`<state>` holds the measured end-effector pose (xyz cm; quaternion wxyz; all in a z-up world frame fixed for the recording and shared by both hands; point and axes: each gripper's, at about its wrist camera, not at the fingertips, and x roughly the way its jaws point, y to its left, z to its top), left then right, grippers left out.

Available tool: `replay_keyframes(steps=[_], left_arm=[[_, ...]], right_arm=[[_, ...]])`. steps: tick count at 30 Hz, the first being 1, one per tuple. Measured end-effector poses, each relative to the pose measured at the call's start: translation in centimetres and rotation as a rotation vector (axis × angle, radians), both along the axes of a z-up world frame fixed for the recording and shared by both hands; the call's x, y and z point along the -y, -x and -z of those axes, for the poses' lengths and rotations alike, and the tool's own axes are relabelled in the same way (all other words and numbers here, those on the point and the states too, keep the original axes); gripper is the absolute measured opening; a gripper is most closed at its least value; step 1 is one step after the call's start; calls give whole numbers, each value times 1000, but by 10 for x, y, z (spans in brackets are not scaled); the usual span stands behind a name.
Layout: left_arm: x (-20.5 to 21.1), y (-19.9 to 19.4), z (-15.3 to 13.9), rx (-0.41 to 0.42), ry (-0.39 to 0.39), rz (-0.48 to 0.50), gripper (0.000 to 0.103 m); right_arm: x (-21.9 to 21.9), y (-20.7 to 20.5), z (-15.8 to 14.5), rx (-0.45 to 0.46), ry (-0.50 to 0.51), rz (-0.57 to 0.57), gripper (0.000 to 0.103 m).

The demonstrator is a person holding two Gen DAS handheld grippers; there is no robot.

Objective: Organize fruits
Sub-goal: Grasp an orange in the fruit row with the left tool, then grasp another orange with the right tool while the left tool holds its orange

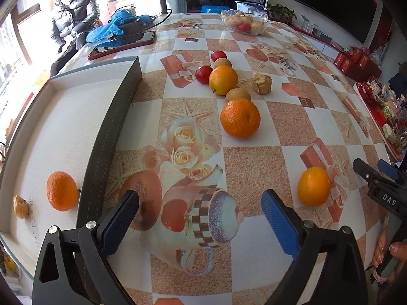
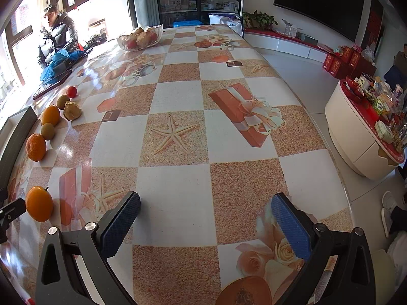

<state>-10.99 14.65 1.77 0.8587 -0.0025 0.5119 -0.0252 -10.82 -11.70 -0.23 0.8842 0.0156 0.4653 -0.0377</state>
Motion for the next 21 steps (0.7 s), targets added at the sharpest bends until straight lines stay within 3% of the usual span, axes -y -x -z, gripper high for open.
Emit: replay_keyframes(steps=[7, 13, 16, 17, 21], left_arm=[[18, -37, -16, 32, 15, 35, 93], [28, -67, 2, -36, 13, 22, 65], [30, -71, 4, -16, 0, 15, 54], [29, -71, 3, -12, 7, 18, 42], [25, -63, 3, 0, 10, 15, 41]], right_arm=[[0, 0, 0, 0, 0, 0, 103], [0, 0, 0, 1, 0, 0, 103], [0, 0, 0, 1, 0, 0, 103], [0, 0, 0, 1, 0, -1, 103], [0, 0, 1, 1, -1, 0, 103]])
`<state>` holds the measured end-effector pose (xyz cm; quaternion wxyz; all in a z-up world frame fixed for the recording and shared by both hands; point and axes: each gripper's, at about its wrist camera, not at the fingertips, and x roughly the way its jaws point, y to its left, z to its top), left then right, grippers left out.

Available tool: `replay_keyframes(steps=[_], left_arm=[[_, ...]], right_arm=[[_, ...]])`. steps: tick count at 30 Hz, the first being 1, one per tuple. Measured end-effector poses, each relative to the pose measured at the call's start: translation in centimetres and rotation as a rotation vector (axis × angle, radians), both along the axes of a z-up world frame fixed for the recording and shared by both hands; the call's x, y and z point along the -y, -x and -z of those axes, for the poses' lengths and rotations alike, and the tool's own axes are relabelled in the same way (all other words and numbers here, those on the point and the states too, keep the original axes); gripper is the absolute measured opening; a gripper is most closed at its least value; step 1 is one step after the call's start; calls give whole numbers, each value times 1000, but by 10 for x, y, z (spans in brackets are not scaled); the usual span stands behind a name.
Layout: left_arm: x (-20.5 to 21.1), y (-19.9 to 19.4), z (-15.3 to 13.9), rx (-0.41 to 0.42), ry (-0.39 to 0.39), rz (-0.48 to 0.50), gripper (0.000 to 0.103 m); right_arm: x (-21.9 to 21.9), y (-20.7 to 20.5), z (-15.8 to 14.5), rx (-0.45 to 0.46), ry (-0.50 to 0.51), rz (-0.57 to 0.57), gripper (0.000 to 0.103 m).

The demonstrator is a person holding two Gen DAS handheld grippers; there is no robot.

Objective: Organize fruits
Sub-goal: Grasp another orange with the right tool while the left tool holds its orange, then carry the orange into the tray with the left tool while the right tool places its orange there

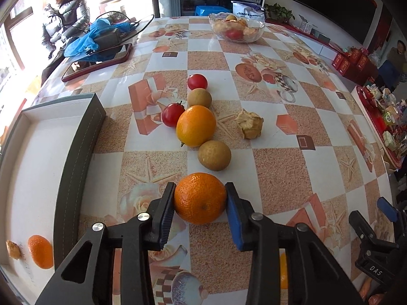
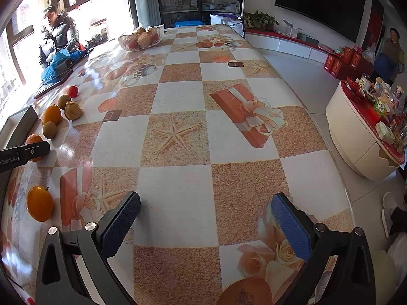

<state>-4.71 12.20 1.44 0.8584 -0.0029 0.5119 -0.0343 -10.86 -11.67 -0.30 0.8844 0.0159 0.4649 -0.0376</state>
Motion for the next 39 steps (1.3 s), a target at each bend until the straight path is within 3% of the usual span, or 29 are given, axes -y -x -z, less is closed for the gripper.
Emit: replay_keyframes(steps=[6, 9, 13, 17, 21, 23, 24, 27, 28, 29, 39], left_arm=[[-11, 49, 2, 44, -62, 23, 41], [-21, 70, 2, 54, -55, 10, 41], [-32, 80, 2, 73, -58, -17, 42], [-36, 80, 2, 70, -57, -30, 42], [-41, 84, 3, 70, -47, -36, 42], [-43, 85, 3, 70, -42, -35, 42], [-44, 85, 3, 71, -37, -35, 42], [-44, 86, 3, 78, -39, -35, 42], [-43, 86, 3, 80, -40, -35, 41], [-43, 87, 3, 81, -40, -35, 41], [-47, 91, 2, 77, -13, -37, 41]], right_arm=[[0, 0, 0, 0, 0, 0, 103], [-2, 0, -1, -22, 1, -15, 103], [-37, 9, -12, -54, -85, -178, 103], [-94, 17, -20, -35, -74, -357, 103], [-125, 6, -13, -53, -68, -406, 103], [-131, -2, -7, -91, -102, -417, 88], [-135, -4, -8, -79, -78, -416, 86], [-146, -7, -9, -75, -43, -445, 57], [-148, -6, -10, -72, -32, -453, 44], [-149, -6, -10, -70, -28, -456, 38], [-128, -1, -11, -75, -69, -423, 38]])
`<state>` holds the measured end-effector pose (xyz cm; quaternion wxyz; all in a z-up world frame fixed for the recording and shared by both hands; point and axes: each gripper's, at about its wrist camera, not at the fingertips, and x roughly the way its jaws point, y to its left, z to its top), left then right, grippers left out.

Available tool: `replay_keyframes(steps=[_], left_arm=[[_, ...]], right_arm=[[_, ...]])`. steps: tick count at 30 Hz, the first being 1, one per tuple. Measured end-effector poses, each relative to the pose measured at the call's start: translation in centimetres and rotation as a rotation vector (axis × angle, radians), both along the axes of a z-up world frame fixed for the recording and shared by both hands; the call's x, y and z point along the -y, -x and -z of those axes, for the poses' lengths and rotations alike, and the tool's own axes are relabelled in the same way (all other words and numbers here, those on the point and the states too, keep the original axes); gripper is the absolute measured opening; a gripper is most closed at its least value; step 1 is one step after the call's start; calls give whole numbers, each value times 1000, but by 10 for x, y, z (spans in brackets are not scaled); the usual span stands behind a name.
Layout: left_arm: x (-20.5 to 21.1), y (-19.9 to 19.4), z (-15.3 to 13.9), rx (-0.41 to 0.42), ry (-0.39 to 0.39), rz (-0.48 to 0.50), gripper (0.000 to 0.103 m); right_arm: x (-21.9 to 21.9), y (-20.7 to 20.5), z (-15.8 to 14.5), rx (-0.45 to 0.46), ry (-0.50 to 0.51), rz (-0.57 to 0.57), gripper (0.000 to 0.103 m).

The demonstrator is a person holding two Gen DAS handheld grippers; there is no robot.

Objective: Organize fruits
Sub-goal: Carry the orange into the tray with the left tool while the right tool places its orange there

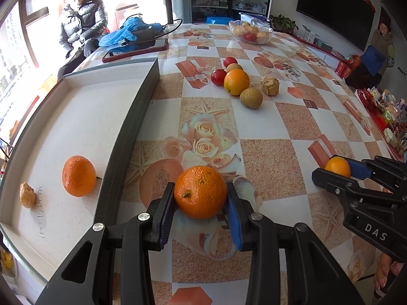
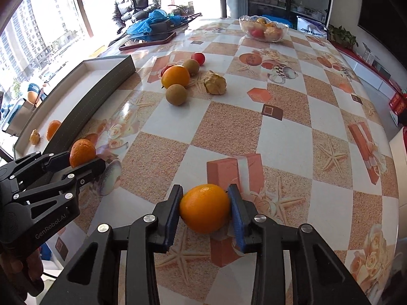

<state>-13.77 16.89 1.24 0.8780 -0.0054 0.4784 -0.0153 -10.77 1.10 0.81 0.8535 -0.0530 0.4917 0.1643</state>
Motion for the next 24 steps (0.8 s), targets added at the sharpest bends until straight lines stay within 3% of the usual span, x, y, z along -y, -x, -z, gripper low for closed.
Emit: replay_keyframes(steps=[7, 12, 24], left_arm=[[-2, 3, -3, -18, 36, 2, 41], [-4, 4, -7, -36, 80, 4, 41], [-10, 11, -37, 13, 91, 20, 41]], right_arm=[[7, 2, -1, -21, -19, 15, 38], [20, -2, -4, -68, -88, 52, 38], [28, -2, -18, -78, -140, 71, 38]])
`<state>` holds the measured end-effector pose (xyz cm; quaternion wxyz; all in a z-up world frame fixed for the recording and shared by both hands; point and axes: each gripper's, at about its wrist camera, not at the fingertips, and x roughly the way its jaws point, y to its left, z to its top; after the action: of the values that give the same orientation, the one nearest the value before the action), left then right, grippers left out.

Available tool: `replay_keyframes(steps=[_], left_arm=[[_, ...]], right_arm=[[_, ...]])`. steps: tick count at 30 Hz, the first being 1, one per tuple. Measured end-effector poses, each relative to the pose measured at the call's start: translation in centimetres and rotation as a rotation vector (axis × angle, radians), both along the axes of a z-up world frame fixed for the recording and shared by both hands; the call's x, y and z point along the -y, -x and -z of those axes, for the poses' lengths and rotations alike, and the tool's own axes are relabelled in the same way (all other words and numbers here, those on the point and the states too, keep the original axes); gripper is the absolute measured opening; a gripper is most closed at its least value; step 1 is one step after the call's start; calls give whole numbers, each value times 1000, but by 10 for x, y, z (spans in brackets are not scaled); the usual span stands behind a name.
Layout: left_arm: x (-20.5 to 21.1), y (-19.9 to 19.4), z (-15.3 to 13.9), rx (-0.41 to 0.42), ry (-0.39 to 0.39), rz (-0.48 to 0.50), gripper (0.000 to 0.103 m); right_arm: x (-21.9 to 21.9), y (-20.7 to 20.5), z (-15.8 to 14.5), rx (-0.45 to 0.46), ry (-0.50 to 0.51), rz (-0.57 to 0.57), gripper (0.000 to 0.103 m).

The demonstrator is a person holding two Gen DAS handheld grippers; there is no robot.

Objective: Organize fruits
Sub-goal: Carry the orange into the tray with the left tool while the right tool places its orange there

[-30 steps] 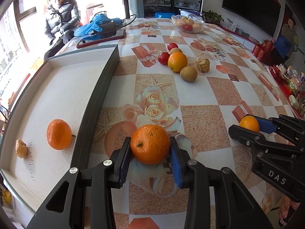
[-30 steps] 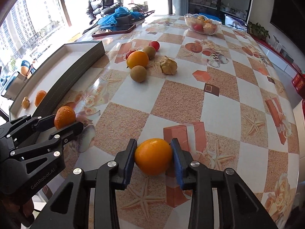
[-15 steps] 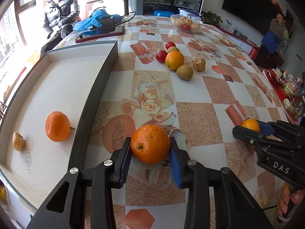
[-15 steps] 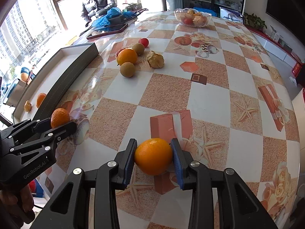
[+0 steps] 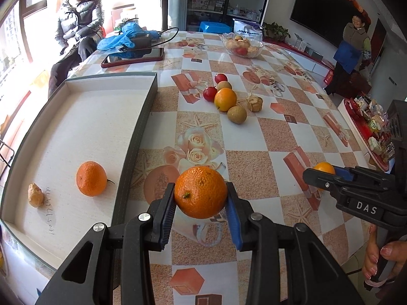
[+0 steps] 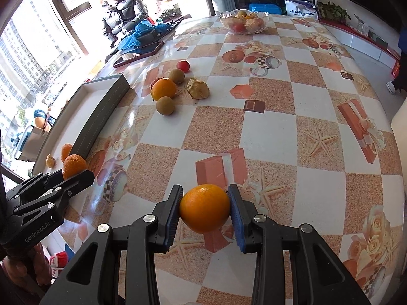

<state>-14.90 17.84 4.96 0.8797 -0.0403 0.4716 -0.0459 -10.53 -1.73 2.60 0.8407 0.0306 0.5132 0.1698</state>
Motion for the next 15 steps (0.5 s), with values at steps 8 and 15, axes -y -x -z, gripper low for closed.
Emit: replay_keyframes(steps=[8, 15], left_arm=[[-34, -7, -33, 26, 11, -40, 41], [-85, -17, -69, 79, -75, -126, 41]], right_arm=[[-12, -10, -17, -21, -77, -22, 38], [-50, -29, -49, -5, -136, -93, 38]])
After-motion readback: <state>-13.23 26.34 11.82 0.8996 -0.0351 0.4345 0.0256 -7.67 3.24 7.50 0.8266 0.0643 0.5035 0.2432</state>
